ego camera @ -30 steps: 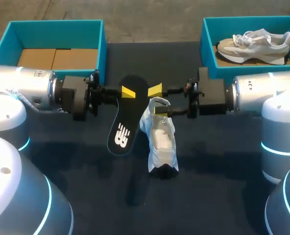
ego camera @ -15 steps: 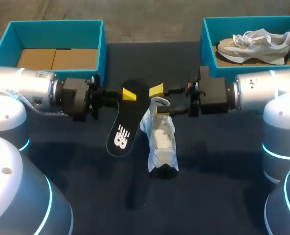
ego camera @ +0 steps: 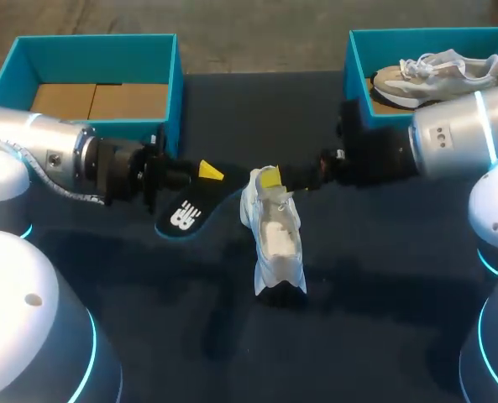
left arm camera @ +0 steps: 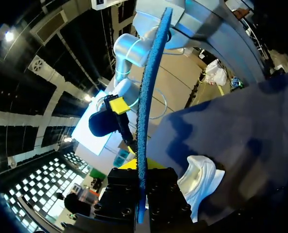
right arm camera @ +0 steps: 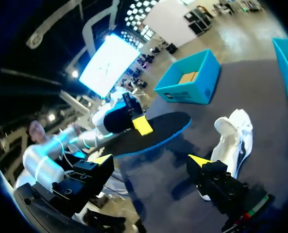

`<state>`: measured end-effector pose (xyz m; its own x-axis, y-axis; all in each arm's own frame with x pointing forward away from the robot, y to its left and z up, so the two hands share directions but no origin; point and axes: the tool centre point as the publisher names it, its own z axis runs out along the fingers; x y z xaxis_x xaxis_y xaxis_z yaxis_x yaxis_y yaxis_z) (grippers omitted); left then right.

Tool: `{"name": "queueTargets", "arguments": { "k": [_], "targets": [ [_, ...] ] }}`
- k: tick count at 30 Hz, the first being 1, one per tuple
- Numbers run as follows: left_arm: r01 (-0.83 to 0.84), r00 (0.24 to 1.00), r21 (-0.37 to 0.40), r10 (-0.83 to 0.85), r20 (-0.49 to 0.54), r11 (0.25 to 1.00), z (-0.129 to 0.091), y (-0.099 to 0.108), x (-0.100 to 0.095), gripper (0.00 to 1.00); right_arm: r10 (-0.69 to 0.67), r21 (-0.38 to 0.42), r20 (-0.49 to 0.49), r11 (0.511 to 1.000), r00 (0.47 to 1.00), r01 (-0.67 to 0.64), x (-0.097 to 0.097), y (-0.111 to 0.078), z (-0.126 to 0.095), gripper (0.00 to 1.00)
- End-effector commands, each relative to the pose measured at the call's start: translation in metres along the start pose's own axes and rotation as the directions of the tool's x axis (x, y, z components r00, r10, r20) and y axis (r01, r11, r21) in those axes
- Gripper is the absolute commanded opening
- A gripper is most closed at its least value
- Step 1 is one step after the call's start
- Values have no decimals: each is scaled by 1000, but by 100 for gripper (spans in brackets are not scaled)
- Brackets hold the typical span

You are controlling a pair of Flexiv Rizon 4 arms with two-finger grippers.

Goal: Take the shoe out of the shoebox, open the shoe tongue, remove and reinsert the insole, then place the shoe into the shoebox

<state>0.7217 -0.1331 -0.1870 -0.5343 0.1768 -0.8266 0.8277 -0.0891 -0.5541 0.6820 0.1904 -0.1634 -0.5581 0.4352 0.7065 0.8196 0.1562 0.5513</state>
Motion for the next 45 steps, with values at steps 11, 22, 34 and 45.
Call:
{"name": "queueTargets", "arguments": {
  "k": [11,22,34,45],
  "targets": [
    [29,994,17,-30,104,999,9,-1,6,0,-49,29,92,999,995,46,4,1,-8,100],
    [70,982,43,-77,171,997,11,-7,6,0,-362,114,213,932,908,345,-27,-26,-19,100],
    [128,975,52,-135,175,990,16,-11,11,0,-496,261,174,856,851,446,-36,-32,-16,100],
    [132,968,41,-138,210,990,21,-16,9,0,-650,364,176,741,739,565,-43,-34,-16,100]
  ]
}}
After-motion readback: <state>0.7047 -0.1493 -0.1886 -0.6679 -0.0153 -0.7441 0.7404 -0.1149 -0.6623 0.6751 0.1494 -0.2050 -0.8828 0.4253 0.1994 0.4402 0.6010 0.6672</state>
